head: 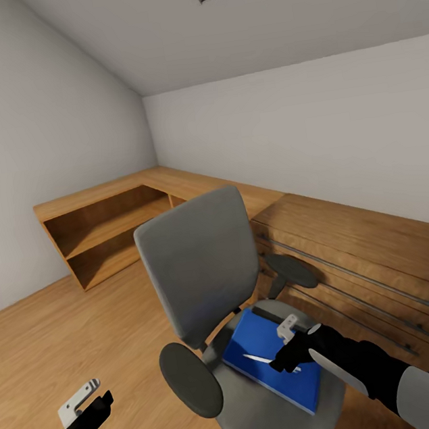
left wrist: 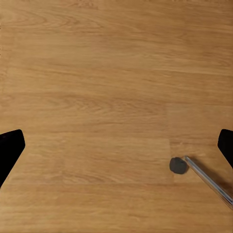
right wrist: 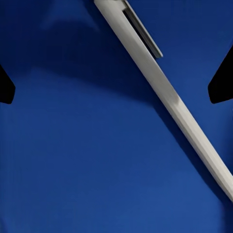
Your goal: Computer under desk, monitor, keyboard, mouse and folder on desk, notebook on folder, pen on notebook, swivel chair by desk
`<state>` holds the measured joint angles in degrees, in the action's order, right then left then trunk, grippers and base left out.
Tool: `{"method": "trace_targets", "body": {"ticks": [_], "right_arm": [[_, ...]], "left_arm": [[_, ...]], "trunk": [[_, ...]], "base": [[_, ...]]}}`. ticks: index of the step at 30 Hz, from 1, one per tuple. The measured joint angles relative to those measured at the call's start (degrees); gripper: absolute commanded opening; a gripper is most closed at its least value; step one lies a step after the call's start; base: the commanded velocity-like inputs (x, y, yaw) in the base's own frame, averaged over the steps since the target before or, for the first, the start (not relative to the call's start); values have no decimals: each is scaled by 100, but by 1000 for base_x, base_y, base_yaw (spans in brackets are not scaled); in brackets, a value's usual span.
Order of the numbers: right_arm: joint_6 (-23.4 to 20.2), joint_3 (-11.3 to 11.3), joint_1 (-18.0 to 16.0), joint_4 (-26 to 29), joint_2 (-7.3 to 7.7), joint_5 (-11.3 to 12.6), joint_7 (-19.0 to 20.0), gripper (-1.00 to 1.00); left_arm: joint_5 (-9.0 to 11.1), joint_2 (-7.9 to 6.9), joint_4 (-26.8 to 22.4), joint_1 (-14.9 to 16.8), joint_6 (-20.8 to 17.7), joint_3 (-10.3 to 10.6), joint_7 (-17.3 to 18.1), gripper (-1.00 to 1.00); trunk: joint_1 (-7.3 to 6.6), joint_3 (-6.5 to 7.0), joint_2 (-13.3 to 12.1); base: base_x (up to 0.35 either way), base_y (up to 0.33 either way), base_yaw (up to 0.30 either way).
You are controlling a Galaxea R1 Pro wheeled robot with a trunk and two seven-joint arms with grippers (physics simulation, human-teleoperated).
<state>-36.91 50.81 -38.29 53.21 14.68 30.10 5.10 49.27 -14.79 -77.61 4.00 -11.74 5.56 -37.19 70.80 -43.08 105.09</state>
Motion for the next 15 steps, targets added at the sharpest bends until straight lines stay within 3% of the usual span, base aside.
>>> {"method": "trace_targets", "body": {"ticks": [9, 15], "right_arm": [[0, 4, 3, 1, -1, 1, 1, 100], [-3, 73, -3, -59, -195, 38, 3, 100]], "left_arm": [[6, 0, 0, 0, 4, 1, -9, 100], [-10, 133, -68, 9, 12, -22, -10, 100]], "trunk": [[0, 0, 0], [0, 0, 0]], "base": [[3, 2, 0], [0, 0, 0]]}}
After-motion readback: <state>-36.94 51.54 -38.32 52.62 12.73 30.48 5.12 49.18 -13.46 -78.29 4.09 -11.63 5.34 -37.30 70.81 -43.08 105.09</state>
